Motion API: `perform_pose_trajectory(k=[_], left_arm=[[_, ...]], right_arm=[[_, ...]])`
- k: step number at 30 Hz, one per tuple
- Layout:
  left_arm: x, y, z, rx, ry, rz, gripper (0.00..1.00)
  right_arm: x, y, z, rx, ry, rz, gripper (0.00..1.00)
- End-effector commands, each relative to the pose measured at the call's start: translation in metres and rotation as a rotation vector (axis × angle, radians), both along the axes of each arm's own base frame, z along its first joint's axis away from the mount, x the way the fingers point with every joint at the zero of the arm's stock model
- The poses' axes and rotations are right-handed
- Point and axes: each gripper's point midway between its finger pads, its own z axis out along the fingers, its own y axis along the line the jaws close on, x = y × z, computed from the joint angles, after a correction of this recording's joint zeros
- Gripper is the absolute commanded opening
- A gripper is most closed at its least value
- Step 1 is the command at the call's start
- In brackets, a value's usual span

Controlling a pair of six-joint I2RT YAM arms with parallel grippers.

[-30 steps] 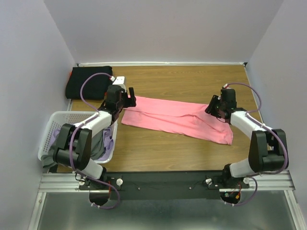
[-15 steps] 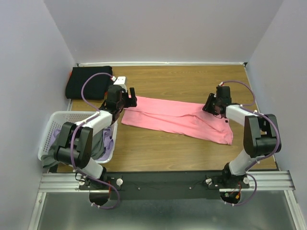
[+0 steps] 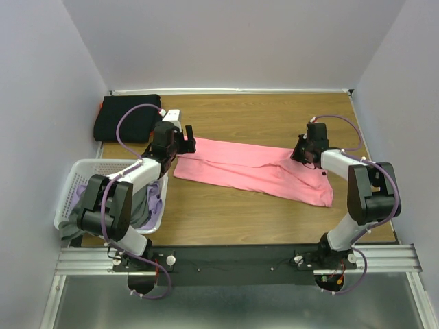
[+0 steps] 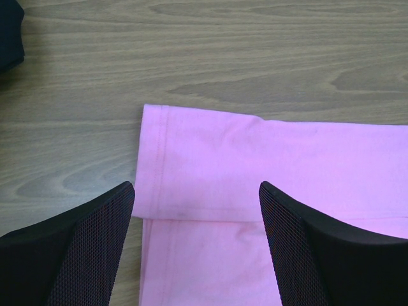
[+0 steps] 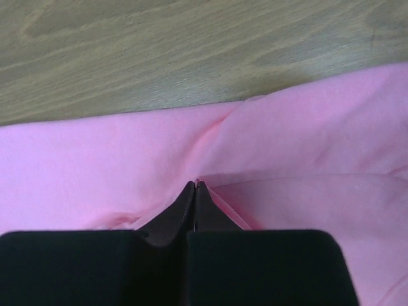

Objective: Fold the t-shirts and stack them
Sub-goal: Fold the tshirt

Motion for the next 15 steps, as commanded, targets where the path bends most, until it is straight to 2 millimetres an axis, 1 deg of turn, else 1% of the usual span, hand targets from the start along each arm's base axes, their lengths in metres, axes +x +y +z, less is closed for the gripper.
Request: perform_pose_trajectory(k=[1,3,4,5,6,8,10,12,13,15], left_arm=[[0.005,-0.004,0.013,-0.002,-0.042,-0.02,0.87],[0.005,-0.003,0.015,-0.006,-0.045,-0.017,0.87],[0.004,-0.004,0.014,-0.004,-0.044,-0.018,0.87],[0.004,-0.004,0.014,-0.004,-0.044,-0.018,0.87],[0.004,-0.003,0.013,-0.003,-0.041,-0.018,0.87],[0.004,-0.004,0.013,-0.006,-0.042,-0.019,0.87],[0.004,-0.004,0.012,-0.004,-0.04,-0.018,0.87],[0.004,-0.004,0.01,-0.004,-0.036,-0.019,0.87],[0.004,-0.004,0.009,-0.002,-0.034,-0.021,0.87],[0.004,-0.005,0.009,-0.005,-0.034,-0.023,0.87]], right_arm=[[0.004,0.005,0.006,0.008,-0.025,0.022,0.02],[0.002,0.007,0.01,0.013,-0.034,0.027,0.01],[0.001,0.008,0.017,0.018,-0.05,0.032,0.02],[-0.001,0.008,0.019,0.02,-0.053,0.034,0.01],[-0.006,0.009,0.016,0.022,-0.045,0.037,0.02],[-0.01,0.014,0.022,0.037,-0.057,0.049,0.02],[-0.019,0.02,0.018,0.041,-0.044,0.063,0.02],[-0.025,0.024,0.02,0.045,-0.046,0.068,0.02],[-0.031,0.028,0.016,0.043,-0.033,0.076,0.02],[-0.036,0.032,0.018,0.04,-0.039,0.08,0.02]])
